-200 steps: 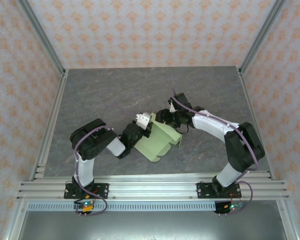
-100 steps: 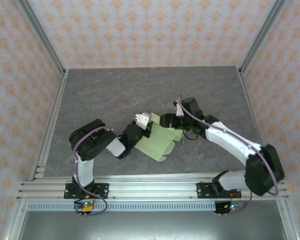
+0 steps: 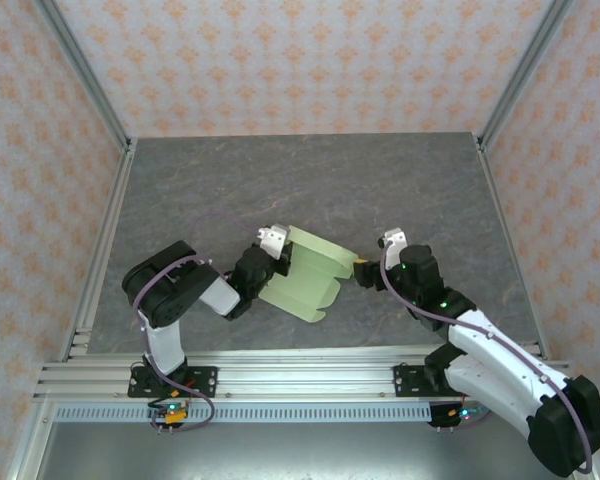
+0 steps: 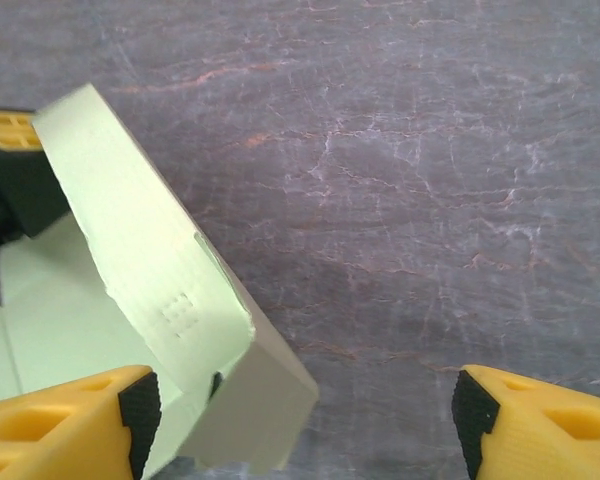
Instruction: Fold the paper box
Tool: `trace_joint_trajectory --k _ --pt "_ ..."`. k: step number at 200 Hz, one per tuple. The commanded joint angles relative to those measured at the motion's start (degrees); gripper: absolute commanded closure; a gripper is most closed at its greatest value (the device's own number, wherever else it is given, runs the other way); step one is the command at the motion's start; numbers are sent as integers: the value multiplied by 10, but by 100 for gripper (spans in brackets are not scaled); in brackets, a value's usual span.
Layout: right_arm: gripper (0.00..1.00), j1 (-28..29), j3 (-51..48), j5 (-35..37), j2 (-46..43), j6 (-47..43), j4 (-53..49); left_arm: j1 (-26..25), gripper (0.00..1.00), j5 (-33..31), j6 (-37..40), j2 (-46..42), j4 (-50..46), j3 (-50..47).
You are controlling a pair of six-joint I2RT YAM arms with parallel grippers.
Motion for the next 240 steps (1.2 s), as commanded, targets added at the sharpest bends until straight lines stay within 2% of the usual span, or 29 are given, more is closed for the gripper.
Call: trace_joint_trajectory --k 1,25,48,74,96,115,131,176,240 --pt "23 -3 3 26 -2 -72 36 11 96 9 -5 -21 -36 -12" --pt "24 -9 2 22 5 -76 47 34 97 60 6 -37 -73 -8" --pt "26 -13 29 -16 28 -86 21 60 97 90 3 -53 -76 -19" --pt "30 -16 39 -28 42 -110 4 77 97 112 -2 -73 -90 -24" --pt "30 -19 46 -95 61 -142 -6 87 97 134 -13 -81 -97 -22" --pt "32 -19 58 -114 86 -156 -8 96 97 154 -27 -82 -89 -23" --pt "36 -19 58 -123 97 -164 13 101 98 170 -36 -84 -88 -23" --pt "51 -19 43 -210 121 -186 88 112 98 218 -60 -71 -92 -8" --pt "56 -9 20 -248 141 -185 159 123 98 249 -94 -48 -90 11"
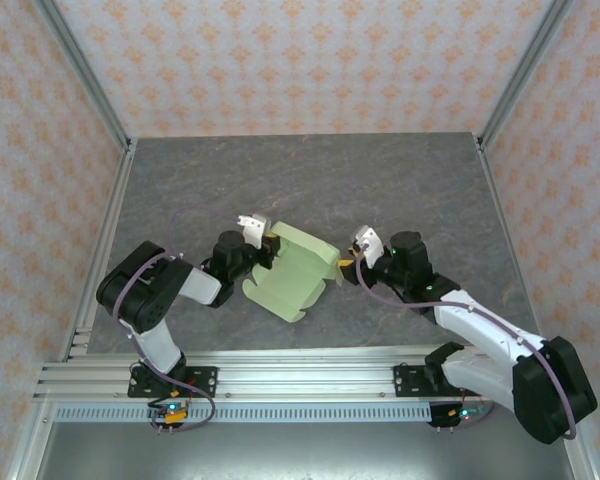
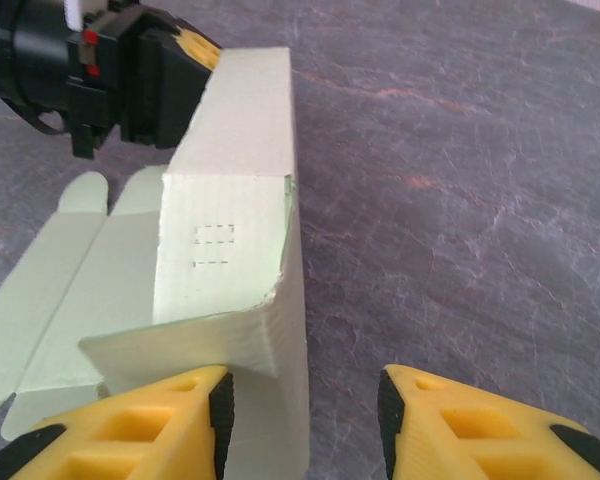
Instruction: Fold the paper box
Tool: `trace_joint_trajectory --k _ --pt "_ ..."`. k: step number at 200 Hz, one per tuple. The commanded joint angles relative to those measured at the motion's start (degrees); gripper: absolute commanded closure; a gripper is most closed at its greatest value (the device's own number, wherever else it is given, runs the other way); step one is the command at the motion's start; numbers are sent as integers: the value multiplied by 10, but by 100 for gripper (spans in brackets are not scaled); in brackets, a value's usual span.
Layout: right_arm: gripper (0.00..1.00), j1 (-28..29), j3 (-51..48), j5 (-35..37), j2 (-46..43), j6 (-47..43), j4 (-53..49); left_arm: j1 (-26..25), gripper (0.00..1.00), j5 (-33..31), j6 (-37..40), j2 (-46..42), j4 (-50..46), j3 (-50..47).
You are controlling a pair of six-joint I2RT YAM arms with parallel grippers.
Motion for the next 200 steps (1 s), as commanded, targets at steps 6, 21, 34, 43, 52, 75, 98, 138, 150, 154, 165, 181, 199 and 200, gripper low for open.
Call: trace_joint_trajectory --k 6,21,34,43,52,75,98,138,150,154,165,181,199,200 --pt "56 9 -7 -37 13 -7 47 2 98 21 -24 15 2 15" --pt "54 16 -6 -47 19 -8 49 2 98 23 -29 20 7 16" --pt "54 21 -9 -36 23 1 65 2 98 21 -31 21 7 17" --pt "54 23 -10 -25 28 9 75 2 98 21 -32 21 7 17" --pt "55 28 -10 -15 34 18 87 2 98 16 -37 22 7 17" --pt "59 45 -11 7 51 38 120 2 98 10 -51 19 6 18" --pt "63 57 -16 39 56 55 153 1 98 -4 -57 14 3 14" --pt "64 72 -12 71 63 64 176 -10 98 -31 -55 5 -8 10" --pt "64 87 -12 97 69 67 186 -11 98 -41 -61 2 -10 10" --pt "64 93 -13 107 71 67 192 -12 98 -46 -63 1 -12 9" --pt "64 111 -15 146 78 68 207 -17 98 -63 -71 -3 -17 8" --pt "63 131 -23 202 85 74 237 -25 99 -101 -88 -11 -23 2" --pt "64 143 -25 222 114 81 263 -29 99 -121 -110 -12 -5 -10" --pt "64 143 -25 222 115 81 264 -29 99 -122 -110 -13 -5 -10"
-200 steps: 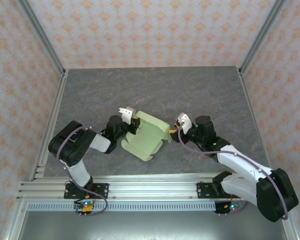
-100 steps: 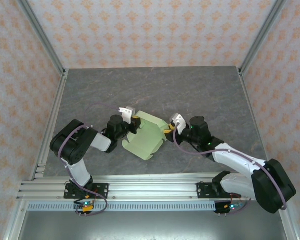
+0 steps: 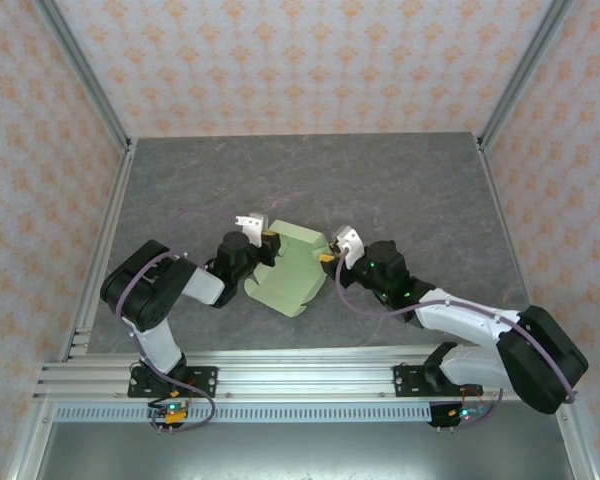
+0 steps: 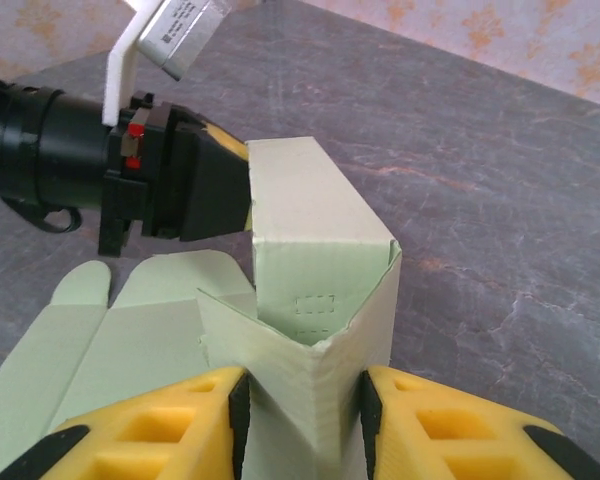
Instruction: Fold the paper box
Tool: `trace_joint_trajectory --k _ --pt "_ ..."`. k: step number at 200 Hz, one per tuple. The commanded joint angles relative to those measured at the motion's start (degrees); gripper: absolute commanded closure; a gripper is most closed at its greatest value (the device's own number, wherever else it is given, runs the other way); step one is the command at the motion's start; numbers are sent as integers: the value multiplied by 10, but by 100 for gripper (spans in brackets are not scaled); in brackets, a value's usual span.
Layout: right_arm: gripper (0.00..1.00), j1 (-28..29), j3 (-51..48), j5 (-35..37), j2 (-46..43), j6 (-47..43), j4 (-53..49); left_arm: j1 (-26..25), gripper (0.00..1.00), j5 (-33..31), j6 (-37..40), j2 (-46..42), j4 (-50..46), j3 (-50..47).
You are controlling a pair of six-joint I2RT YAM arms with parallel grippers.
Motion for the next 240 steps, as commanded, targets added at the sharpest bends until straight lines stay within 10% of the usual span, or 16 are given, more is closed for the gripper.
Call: trace_joint_trajectory --k 1,85,179,240 --pt "64 19 -10 63 28 17 70 -10 99 -52 -34 -20 -1 -15" --pt "63 35 34 59 102 -26 47 -22 99 -81 -20 -55 -46 -24" --pt "63 70 64 290 234 46 230 -99 97 -223 -78 -97 -119 -33" --pt "86 75 105 425 310 82 259 -119 78 -244 -122 -95 -105 -39"
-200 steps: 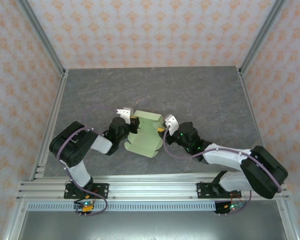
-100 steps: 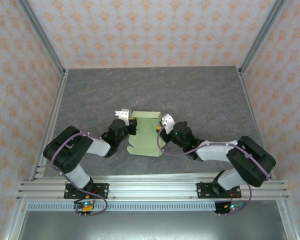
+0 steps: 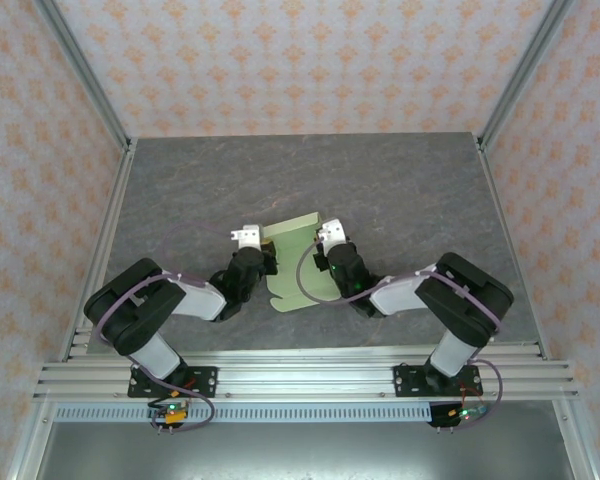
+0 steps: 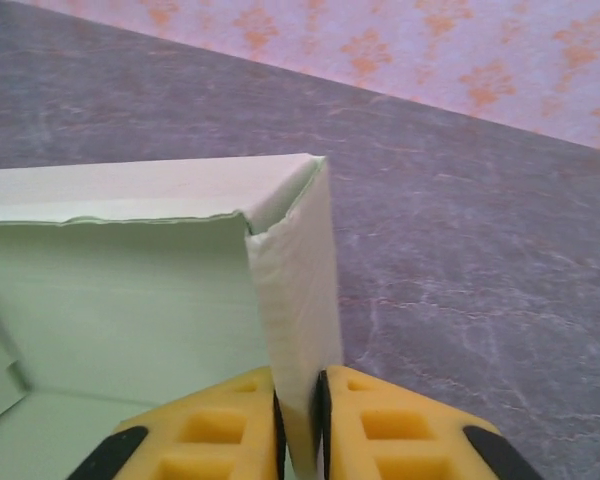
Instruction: Fold the paper box
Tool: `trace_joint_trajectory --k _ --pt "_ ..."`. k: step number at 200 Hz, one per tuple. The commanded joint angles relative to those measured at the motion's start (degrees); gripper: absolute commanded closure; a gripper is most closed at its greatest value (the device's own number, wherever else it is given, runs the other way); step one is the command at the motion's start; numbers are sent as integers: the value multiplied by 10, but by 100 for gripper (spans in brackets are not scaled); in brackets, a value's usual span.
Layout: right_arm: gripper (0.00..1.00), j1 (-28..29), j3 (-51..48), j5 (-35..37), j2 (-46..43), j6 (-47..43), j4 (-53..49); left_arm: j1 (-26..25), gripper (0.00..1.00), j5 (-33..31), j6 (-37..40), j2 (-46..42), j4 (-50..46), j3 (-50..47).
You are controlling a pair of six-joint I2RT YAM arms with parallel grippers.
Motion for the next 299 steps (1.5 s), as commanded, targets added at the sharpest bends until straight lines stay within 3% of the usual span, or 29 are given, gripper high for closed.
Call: trace_joint_trajectory --k 1,21,64,104,124,147,179,211,240,273,299 --pt "86 3 24 69 24 26 37 -14 78 6 -27 -12 7 -10" --pt "87 3 30 96 42 31 45 -16 67 41 -31 -19 28 -17" --pt "88 3 37 116 64 27 37 -22 58 94 -26 -73 31 -40" --pt "88 -2 17 99 67 7 53 -21 51 50 12 -191 -57 -63" --pt "88 -13 -1 32 57 -5 55 -8 26 -9 -1 -268 -138 -63" --pt "88 -24 -7 -87 47 -30 42 32 0 -23 -48 -348 -216 -58" --pt "88 -25 -8 -201 63 -68 51 72 0 19 -63 -399 -309 -27" --pt "84 -25 -9 -265 80 -82 84 87 0 89 -77 -339 -387 22" --pt "82 -24 -5 -260 99 -77 107 88 1 141 -78 -277 -389 45" --pt "78 -17 -7 -223 118 -58 145 89 22 175 -57 -209 -383 69" --pt "74 -12 -8 -174 124 -40 168 88 28 194 -42 -174 -357 70"
